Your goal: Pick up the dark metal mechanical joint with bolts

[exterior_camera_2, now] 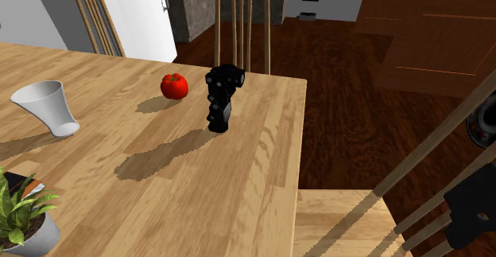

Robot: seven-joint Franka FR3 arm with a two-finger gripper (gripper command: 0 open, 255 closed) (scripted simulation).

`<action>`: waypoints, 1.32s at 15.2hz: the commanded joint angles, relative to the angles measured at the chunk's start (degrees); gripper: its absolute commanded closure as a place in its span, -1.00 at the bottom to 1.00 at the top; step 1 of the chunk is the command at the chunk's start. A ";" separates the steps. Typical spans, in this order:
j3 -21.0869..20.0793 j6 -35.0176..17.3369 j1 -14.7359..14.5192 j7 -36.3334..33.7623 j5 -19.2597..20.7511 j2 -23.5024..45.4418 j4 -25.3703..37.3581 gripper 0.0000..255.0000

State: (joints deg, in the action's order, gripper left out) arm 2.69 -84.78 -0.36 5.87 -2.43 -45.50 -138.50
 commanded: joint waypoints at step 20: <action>-29.70 -5.21 4.30 -54.16 -19.92 12.42 14.92 -1.00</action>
State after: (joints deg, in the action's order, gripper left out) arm -25.56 -89.53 3.44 -45.18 -21.88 -34.23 -124.82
